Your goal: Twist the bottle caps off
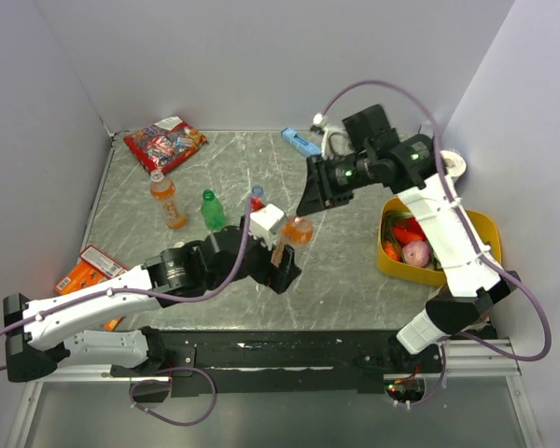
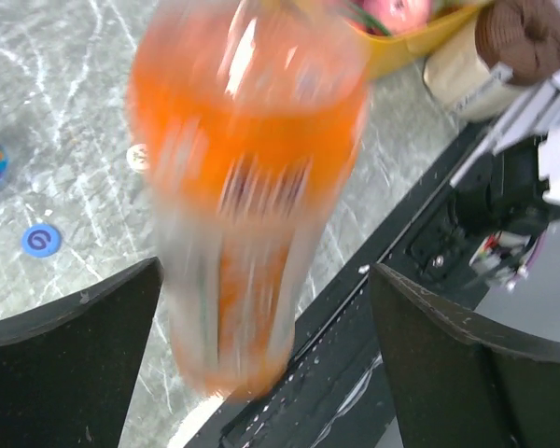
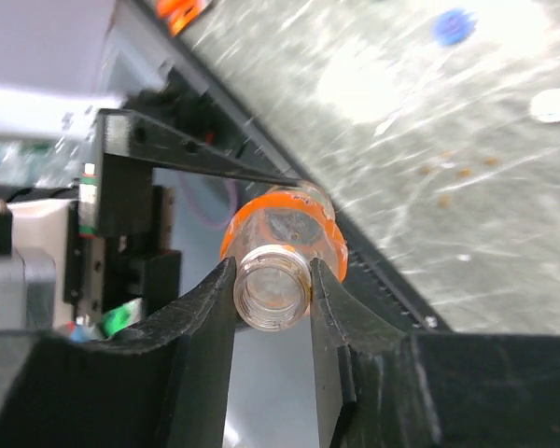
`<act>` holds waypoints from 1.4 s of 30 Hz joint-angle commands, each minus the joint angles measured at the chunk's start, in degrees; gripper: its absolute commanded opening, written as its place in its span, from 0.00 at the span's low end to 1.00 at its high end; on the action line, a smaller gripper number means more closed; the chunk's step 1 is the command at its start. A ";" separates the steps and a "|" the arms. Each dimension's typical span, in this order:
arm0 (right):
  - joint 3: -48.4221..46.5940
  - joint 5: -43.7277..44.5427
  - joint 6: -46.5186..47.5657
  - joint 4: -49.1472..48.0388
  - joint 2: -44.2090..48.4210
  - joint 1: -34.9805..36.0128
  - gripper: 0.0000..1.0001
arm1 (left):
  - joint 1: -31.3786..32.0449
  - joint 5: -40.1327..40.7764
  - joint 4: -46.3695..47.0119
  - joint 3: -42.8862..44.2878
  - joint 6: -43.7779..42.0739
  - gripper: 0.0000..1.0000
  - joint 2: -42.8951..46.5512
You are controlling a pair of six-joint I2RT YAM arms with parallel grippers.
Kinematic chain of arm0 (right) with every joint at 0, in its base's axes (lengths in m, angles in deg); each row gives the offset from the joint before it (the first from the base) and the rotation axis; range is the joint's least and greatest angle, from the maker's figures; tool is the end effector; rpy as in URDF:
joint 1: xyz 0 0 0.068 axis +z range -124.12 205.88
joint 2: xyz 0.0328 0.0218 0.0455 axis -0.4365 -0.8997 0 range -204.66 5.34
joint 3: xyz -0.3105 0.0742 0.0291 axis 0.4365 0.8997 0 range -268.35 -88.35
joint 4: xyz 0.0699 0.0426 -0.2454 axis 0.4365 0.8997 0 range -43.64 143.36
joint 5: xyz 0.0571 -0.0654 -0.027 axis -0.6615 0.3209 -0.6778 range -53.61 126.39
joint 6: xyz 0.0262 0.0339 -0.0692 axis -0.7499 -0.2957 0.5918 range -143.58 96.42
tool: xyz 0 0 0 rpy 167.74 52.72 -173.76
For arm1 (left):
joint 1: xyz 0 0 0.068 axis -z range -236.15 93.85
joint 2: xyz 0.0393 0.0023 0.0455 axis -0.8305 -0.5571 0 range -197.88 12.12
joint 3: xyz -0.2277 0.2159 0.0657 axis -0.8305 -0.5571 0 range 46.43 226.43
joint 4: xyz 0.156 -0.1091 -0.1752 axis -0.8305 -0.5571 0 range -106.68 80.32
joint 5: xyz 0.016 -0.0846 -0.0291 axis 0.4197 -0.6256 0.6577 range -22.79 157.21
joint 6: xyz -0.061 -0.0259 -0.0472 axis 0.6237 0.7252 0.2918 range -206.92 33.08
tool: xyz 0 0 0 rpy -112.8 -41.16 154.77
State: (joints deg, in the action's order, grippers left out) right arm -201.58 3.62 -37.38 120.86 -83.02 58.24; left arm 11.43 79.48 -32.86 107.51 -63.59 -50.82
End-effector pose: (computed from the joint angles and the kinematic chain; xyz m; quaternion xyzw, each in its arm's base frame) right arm 0.2259 0.1885 0.4811 -0.2413 0.8730 0.3733 0.2007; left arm 0.1096 -0.2262 0.3840 0.2627 0.7986 -0.3173 0.4388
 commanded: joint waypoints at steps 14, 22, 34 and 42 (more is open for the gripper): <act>-8.58 33.13 1.15 -11.65 -6.47 -4.50 0.00 | -19.14 4.77 -3.80 -5.45 12.35 0.96 12.75; -10.44 33.56 1.15 -18.15 -17.10 -4.32 0.00 | -19.58 7.77 -4.51 -5.53 18.23 0.96 12.31; 1.70 40.95 4.57 -29.41 -17.37 -3.44 0.00 | -19.50 11.54 -5.47 -9.31 24.30 0.96 16.62; -1.55 39.80 4.75 -27.83 -21.33 -1.87 0.00 | -19.58 12.16 -6.00 -8.34 23.69 0.96 14.86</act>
State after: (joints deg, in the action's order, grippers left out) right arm -199.72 42.41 -33.28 94.72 -102.45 54.61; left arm -7.96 90.11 -38.69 98.40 -40.70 -35.26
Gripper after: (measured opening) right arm 0.394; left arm 0.963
